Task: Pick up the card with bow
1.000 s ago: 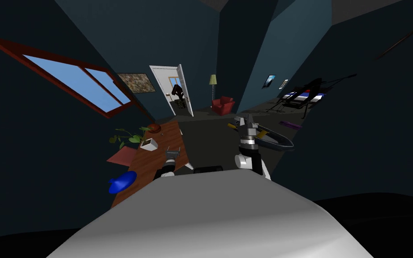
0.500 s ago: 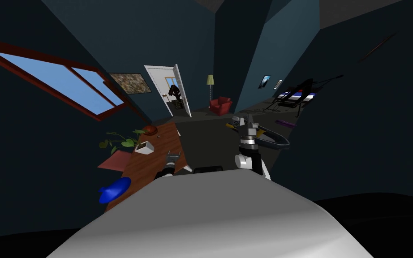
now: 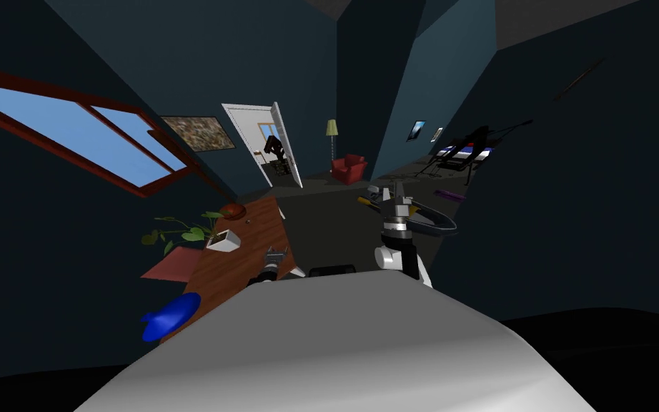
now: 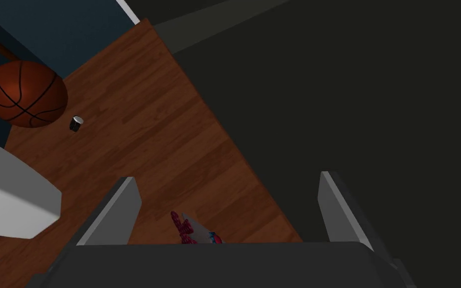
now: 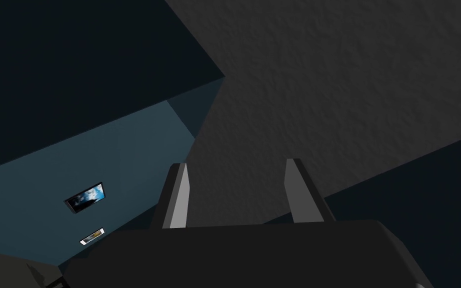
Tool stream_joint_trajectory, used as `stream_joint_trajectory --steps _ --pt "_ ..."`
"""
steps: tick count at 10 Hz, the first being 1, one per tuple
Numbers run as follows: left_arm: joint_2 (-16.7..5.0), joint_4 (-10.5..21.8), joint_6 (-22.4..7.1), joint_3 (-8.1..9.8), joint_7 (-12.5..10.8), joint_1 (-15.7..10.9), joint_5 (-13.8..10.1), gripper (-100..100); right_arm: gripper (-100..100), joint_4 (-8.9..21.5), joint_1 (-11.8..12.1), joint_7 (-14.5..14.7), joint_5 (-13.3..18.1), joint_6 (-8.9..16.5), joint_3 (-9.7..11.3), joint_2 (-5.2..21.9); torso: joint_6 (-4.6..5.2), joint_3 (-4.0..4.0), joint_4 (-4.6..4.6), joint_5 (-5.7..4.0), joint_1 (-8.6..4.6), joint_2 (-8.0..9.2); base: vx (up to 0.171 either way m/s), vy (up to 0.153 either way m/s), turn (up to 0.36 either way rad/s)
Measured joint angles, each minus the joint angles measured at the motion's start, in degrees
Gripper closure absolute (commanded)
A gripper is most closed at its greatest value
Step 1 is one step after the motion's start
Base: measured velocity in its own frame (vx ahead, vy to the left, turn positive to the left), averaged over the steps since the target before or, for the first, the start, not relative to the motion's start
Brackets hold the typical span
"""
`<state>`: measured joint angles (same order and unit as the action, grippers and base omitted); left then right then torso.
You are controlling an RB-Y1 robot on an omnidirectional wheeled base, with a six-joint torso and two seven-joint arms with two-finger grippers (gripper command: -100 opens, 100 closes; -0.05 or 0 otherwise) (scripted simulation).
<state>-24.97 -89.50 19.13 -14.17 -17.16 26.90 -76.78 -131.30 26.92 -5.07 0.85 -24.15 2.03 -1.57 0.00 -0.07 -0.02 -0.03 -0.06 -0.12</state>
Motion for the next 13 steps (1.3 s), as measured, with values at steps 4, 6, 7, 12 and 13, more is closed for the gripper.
stream_joint_trajectory --steps 4,6,7,12,13 --pt "-0.75 3.55 -1.82 -0.3 -0.5 -0.25 -6.28 -100 0 0.0 0.01 0.0 0.0 0.0 0.0 0.0 -0.03 0.0 0.0 -0.01 0.0 0.0 0.043 -0.013 -0.075" --pt "-1.08 5.04 -3.67 0.08 0.62 0.37 -11.14 -100 0 0.0 0.01 0.0 0.0 0.0 0.0 0.0 -0.03 -0.03 -0.01 -0.01 0.0 -0.04 0.038 -0.009 -0.032" --pt "-1.5 5.63 -3.18 -0.55 -0.75 0.41 -11.35 -100 0 0.0 0.01 0.0 0.0 0.0 -0.01 0.0 -0.04 0.02 0.0 0.0 0.03 0.05 0.037 -0.004 -0.121" --pt "-3.54 12.6 -5.83 -1.34 -2.47 -0.2 -20.68 -100 0 0.0 0.0 0.0 0.0 0.0 0.0 0.0 -0.02 -0.02 -0.01 0.0 0.05 -0.03 0.049 -0.001 -0.088" --pt "-3.64 13.63 -6.1 -1.66 -3.66 -0.05 -21.19 -100 0 0.0 0.01 0.0 0.0 0.0 -0.01 0.0 -0.04 -0.01 0.0 0.01 0.06 0.0 0.053 0.005 -0.087"
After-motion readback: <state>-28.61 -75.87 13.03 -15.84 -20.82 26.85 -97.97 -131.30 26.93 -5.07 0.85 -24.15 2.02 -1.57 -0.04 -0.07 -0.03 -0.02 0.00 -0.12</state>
